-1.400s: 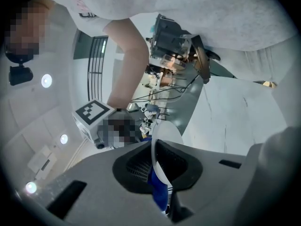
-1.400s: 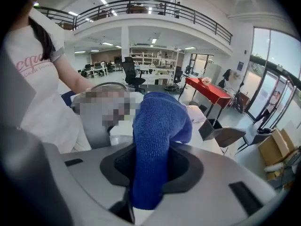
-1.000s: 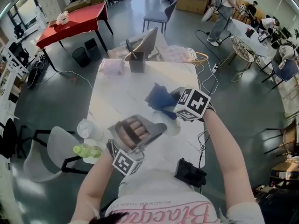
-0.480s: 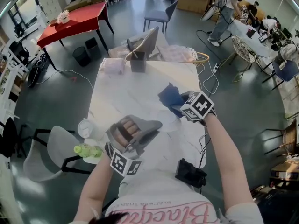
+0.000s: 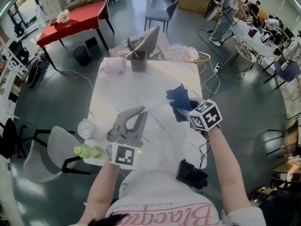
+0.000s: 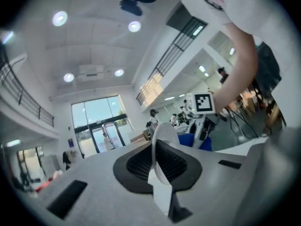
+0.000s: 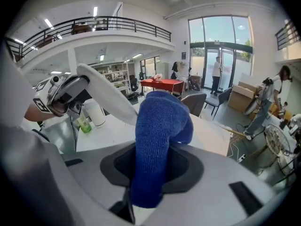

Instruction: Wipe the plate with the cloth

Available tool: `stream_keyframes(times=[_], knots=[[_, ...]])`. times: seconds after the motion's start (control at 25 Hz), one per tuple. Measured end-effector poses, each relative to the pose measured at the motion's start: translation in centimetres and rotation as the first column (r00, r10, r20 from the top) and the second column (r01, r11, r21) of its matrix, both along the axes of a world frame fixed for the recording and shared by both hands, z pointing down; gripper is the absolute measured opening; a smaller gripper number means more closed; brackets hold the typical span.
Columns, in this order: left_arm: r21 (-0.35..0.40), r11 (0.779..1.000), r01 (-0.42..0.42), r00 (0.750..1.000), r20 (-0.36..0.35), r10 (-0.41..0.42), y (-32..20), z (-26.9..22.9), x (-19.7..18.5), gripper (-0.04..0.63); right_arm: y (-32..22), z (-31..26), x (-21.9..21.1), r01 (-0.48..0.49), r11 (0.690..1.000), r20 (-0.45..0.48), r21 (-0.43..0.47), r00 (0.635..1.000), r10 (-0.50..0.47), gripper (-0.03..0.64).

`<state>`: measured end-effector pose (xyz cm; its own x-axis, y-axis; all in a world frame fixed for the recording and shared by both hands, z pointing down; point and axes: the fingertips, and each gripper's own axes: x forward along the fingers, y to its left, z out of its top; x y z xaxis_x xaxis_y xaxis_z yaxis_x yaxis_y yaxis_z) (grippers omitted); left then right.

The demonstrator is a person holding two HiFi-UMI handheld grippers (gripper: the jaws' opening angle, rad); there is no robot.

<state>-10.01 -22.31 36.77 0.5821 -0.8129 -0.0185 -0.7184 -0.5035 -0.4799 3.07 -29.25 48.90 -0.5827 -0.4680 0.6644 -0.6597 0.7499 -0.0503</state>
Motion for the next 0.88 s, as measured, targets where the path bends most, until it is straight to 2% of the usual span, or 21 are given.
stream_keyframes(times=[0.04, 0.12, 0.2, 0.32, 0.48, 0.64, 0.76, 0.88], knots=[[-0.055, 0.998, 0.029, 0.995, -0.094, -0.034, -0.6, -0.1, -0.7, 0.018, 0.1, -0.5, 0.1, -0.023, 1.0, 0.016, 0.012, 1.0, 0.023, 0.115], [-0.171, 0.982, 0.077, 0.962, -0.246, -0.118, -1.6, 0.1, -2.5, 0.018, 0.2, -1.4, 0.3, -0.072, 0.997, 0.051, 0.035, 0.996, 0.071, 0.116], [-0.247, 0.964, 0.103, 0.921, -0.342, -0.186, -2.6, 0.6, -4.1, 0.018, 0.4, -2.1, 0.3, -0.11, 0.992, 0.084, 0.062, 0.991, 0.105, 0.116], [-0.334, 0.936, 0.113, 0.853, -0.45, -0.263, -3.4, 1.2, -5.7, 0.018, 1.0, -3.4, -0.1, -0.143, 0.983, 0.132, 0.115, 0.983, 0.127, 0.115], [-0.428, 0.898, 0.102, 0.77, -0.538, -0.344, -3.7, 2.2, -6.8, 0.018, 1.7, -5.3, -0.5, -0.198, 0.964, 0.19, 0.179, 0.968, 0.164, 0.117], [-0.487, 0.87, 0.074, 0.699, -0.598, -0.393, -3.8, 3.1, -7.5, 0.018, 2.3, -6.2, -1.0, -0.244, 0.95, 0.246, 0.192, 0.95, 0.194, 0.117], [-0.499, 0.865, 0.06, 0.679, -0.615, -0.402, -3.7, 3.1, -7.2, 0.018, 2.6, -6.9, -1.1, -0.278, 0.94, 0.288, 0.196, 0.933, 0.216, 0.115], [-0.5, 0.864, 0.057, 0.684, -0.611, -0.399, -3.6, 2.9, -6.7, 0.018, 2.8, -7.4, -1.0, -0.313, 0.929, 0.313, 0.197, 0.918, 0.242, 0.115]])
